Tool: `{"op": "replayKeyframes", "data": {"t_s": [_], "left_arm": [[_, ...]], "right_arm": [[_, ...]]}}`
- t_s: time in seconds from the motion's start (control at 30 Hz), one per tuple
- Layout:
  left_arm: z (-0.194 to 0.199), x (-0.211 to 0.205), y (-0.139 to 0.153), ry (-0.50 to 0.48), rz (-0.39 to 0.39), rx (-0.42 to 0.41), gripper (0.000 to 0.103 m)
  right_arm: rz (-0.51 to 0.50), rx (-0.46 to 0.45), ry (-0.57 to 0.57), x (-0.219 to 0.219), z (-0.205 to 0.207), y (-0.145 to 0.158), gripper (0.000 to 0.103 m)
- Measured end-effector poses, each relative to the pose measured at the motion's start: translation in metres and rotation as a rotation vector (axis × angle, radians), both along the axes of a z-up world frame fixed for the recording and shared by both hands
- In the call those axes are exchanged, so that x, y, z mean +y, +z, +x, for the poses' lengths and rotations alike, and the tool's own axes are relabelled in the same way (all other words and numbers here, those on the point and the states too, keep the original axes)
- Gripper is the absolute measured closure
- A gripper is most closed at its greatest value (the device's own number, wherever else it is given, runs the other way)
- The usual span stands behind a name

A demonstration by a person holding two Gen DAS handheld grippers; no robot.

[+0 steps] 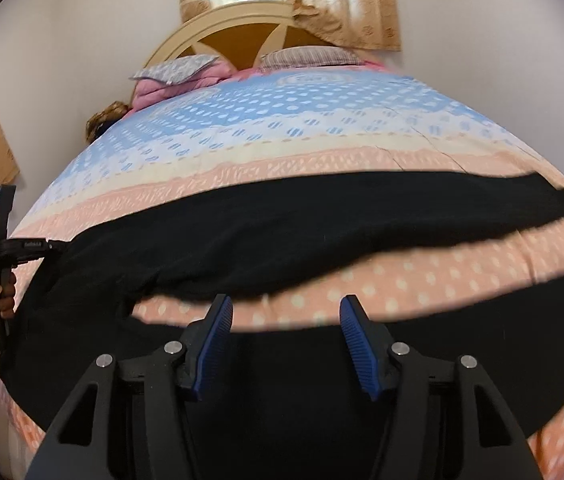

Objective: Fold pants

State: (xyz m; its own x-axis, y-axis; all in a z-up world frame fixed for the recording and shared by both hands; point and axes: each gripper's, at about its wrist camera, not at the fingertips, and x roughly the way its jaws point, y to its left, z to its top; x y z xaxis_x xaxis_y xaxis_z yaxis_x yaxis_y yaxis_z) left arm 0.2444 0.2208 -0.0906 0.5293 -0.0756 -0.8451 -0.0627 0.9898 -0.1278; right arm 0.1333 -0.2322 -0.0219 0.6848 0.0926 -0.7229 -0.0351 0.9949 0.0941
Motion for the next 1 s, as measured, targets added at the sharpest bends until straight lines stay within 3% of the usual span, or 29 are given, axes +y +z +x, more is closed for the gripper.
{"op": "replayKeyframes", "data": {"t_s": [0.17, 0.3, 0.37, 0.43, 0.53, 0.57, 0.63, 0.73, 0.77, 0.8, 1.0], "left_arm": [[0.002, 0.004, 0.001, 0.003, 0.018, 0.000, 0.085], [0.013, 0.008, 0.000, 0.021, 0.002, 0.005, 0.079], [0.016, 0.009, 0.000, 0.016, -0.012, 0.006, 0.074], [0.019, 0.011, -0.001, 0.014, -0.048, 0.009, 0.060], [0.022, 0.007, -0.001, 0.012, -0.060, 0.009, 0.054], [0.023, 0.005, -0.002, 0.009, -0.042, 0.004, 0.055], [0.024, 0.000, -0.002, 0.004, 0.021, -0.012, 0.072], [0.021, 0.004, 0.002, 0.013, 0.016, -0.027, 0.085], [0.020, 0.007, 0.005, 0.019, 0.005, -0.034, 0.090], [0.018, 0.009, 0.007, 0.027, 0.009, -0.041, 0.095], [-0.003, 0.011, 0.040, 0.014, -0.007, -0.147, 0.095]], "right_arm": [[-0.061, -0.006, 0.170, -0.001, 0.070, 0.011, 0.044], [-0.102, 0.070, 0.349, 0.008, 0.146, -0.003, 0.044], [-0.124, 0.131, 0.425, 0.014, 0.177, -0.017, 0.044], [-0.141, 0.172, 0.466, 0.018, 0.197, -0.028, 0.044], [-0.136, 0.235, 0.545, 0.020, 0.219, -0.042, 0.044], [-0.121, 0.239, 0.563, 0.020, 0.224, -0.043, 0.044], [-0.124, 0.261, 0.584, 0.019, 0.226, -0.043, 0.045], [-0.103, 0.270, 0.633, 0.024, 0.217, -0.037, 0.086], [-0.115, 0.266, 0.627, 0.025, 0.212, -0.034, 0.093], [-0.130, 0.251, 0.624, 0.029, 0.206, -0.032, 0.094], [-0.083, 0.122, 0.550, 0.016, 0.171, 0.013, 0.097]]}}
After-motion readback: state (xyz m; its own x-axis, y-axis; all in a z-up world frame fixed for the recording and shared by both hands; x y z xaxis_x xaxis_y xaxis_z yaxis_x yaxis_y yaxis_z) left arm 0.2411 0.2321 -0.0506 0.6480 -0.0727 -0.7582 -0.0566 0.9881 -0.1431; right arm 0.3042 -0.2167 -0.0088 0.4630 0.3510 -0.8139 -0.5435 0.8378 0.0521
